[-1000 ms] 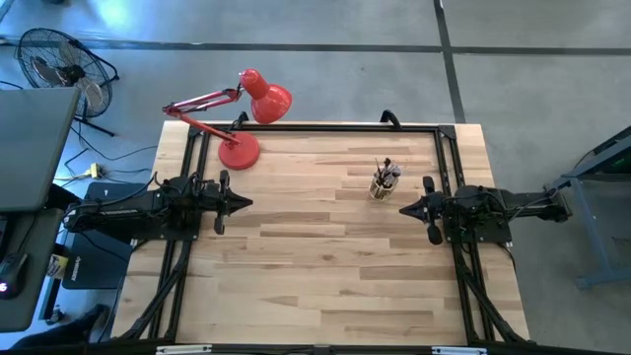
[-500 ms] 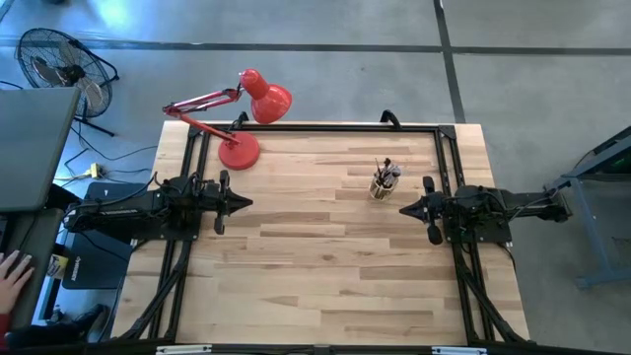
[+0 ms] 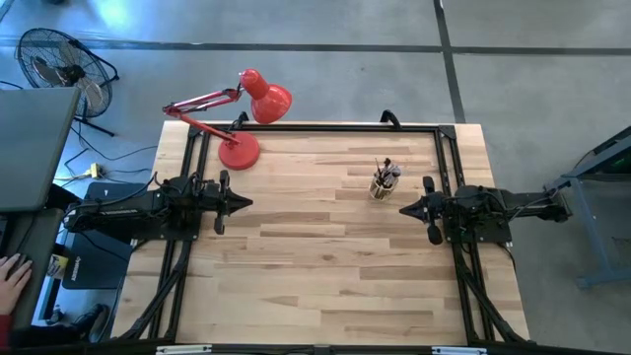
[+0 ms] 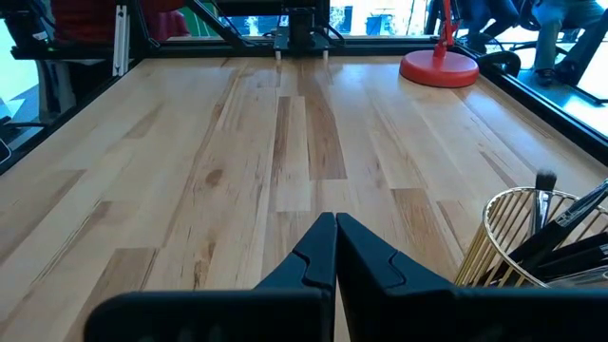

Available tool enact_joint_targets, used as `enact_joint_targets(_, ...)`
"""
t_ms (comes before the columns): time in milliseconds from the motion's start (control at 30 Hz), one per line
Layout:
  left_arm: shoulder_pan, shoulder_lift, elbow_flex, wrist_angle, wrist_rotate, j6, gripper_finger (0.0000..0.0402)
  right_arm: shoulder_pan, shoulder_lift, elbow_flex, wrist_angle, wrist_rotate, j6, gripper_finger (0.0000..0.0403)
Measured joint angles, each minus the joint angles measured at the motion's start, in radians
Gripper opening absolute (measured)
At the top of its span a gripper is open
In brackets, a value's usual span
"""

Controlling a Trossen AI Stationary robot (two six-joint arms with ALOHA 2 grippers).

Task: Put items in baskets/containers
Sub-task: Return to Home Position

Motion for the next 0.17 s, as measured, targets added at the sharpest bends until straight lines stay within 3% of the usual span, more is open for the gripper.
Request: enact_joint_targets(167, 0.000, 0.000, 0.000, 0.000, 0.000, 0.000, 0.0005, 0.000, 0.000, 0.000, 0.000, 0.000, 0.000, 0.0000)
